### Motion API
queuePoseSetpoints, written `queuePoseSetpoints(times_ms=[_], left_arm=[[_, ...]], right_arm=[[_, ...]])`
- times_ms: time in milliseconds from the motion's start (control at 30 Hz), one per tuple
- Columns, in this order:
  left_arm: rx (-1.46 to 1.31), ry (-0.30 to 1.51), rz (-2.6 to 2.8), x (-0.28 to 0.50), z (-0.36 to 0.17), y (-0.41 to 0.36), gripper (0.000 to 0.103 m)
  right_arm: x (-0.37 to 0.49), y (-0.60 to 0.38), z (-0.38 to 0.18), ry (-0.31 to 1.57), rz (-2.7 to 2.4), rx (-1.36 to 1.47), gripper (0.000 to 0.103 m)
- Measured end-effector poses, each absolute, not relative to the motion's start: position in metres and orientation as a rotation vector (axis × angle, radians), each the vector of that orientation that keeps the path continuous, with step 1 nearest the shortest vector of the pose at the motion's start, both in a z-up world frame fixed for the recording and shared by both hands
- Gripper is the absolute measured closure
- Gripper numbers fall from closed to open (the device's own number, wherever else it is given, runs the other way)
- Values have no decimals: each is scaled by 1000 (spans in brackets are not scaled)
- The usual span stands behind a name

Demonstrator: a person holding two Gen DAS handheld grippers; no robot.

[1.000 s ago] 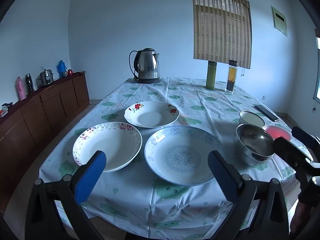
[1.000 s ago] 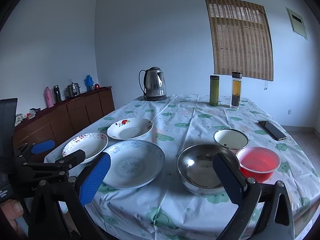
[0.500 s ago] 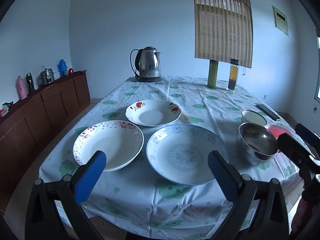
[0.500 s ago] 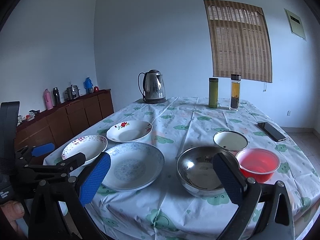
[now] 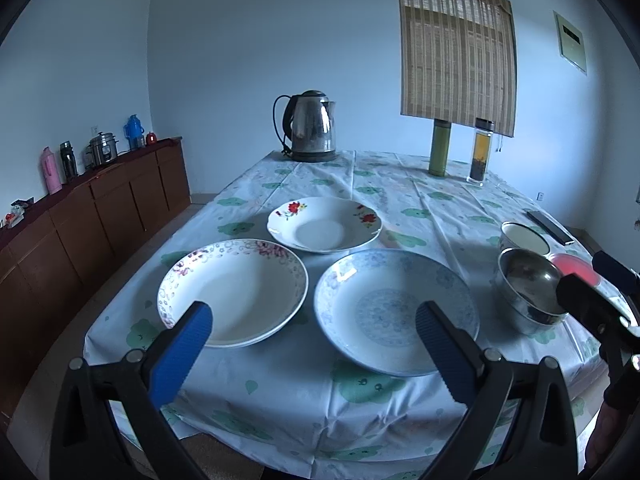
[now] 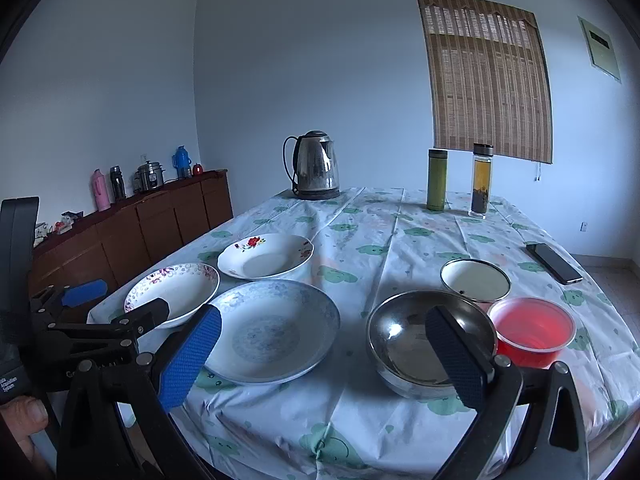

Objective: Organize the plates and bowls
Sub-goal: 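Move both tools toward the rim of the pink-floral white plate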

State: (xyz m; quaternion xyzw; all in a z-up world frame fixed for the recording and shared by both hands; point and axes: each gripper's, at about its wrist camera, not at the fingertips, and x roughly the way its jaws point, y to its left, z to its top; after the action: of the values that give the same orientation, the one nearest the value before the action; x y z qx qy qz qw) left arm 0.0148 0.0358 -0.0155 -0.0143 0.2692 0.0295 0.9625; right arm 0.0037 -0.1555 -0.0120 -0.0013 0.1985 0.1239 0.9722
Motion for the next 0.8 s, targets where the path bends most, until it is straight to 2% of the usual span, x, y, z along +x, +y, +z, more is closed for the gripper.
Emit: queuePoseSetpoints(times_ms=[667, 700, 800], left_arm=[[-76, 571, 185, 36, -25, 96, 0], [-81, 573, 194, 37, -26, 101, 0], [-93, 577, 227, 41, -27, 119, 0]], right_arm=[[46, -101, -15, 446, 370, -53, 1], [48, -99, -15, 454, 380, -53, 2], [59, -88, -19, 485, 416, -58, 16]])
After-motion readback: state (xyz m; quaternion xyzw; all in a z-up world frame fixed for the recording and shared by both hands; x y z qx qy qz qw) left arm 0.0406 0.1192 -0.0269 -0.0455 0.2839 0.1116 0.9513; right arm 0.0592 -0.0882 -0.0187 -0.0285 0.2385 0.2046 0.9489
